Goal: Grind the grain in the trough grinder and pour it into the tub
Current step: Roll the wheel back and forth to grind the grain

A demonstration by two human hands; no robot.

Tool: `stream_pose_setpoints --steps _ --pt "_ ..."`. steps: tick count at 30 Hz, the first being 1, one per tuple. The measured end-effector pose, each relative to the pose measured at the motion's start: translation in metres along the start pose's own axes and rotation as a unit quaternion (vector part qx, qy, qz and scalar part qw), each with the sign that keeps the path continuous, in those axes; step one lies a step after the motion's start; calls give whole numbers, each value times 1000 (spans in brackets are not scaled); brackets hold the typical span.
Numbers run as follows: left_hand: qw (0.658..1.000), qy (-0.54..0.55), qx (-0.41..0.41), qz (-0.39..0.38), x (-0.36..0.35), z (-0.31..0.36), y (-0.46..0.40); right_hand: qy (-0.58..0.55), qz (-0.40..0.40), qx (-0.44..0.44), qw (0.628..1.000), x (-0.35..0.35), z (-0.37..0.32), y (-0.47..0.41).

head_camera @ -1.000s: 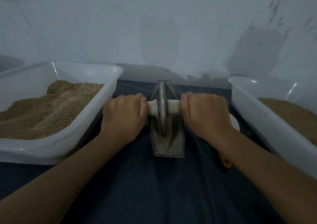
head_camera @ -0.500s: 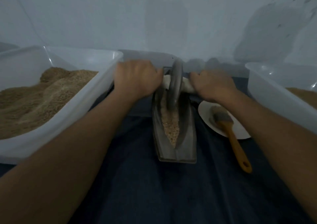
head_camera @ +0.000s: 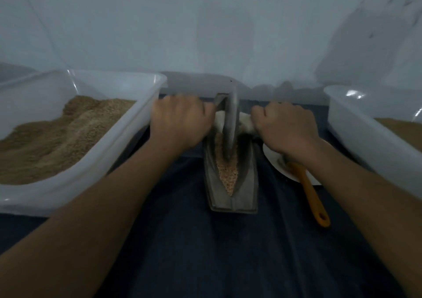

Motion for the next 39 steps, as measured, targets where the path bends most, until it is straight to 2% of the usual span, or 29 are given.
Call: stream_pose_setpoints --steps 2,5,9,13,15,16,18,20,22,24,26,29,31,33,36,39 --pt "999 28 20 13 3 -1 23 42 71 37 996 14 -18 18" --pt "990 125 51 48 13 -5 42 27 170 -11 985 30 -29 39" --pt "969 191 114 110 18 -7 53 15 216 -10 976 31 -31 56" --pt "978 134 104 125 11 -6 39 -25 238 -34 970 17 -21 51" --pt "994 41 44 86 -4 -1 24 -36 213 -58 975 13 -14 33" --pt "998 17 24 58 -12 -1 15 -44 176 -75 981 10 -9 17" --pt "1000 29 8 -6 -28 -5 -6 -41 44 -87 994 -2 4 -22" --pt "996 57 27 -58 -40 -9 -26 -23 -93 -62 994 -12 14 -56" --pt "989 81 37 -116 -50 -13 -41 -4 -175 -16 984 -18 19 -77" --pt "980 99 29 -170 -57 -13 -47 34 -196 6 980 -19 20 -89" --pt "981 86 30 -172 -56 -13 -44 29 -188 3 982 -23 22 -89" --pt "994 59 60 -69 -35 -7 -29 5 -140 -13 990 -17 21 -66" --pt "995 62 57 -45 -24 -2 -7 43 -77 -29 996 -8 9 -41" --pt "998 58 35 -19 -9 -1 13 76 22 34 996 4 -11 -7" --pt "996 85 11 19 12 -5 37 36 87 5 996 24 -33 34" --pt "983 167 74 26 23 -10 61 35 173 -6 984 32 -36 52"
Point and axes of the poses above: each hand's wrist, its own y-axis away from the middle knuckle, its own x-axis out of the back of the hand, z = x × y, the point moved 4 cm from there along -y, towards the middle knuckle, and after that the axes turned 10 degrees about -y, right-handed, at the moved point
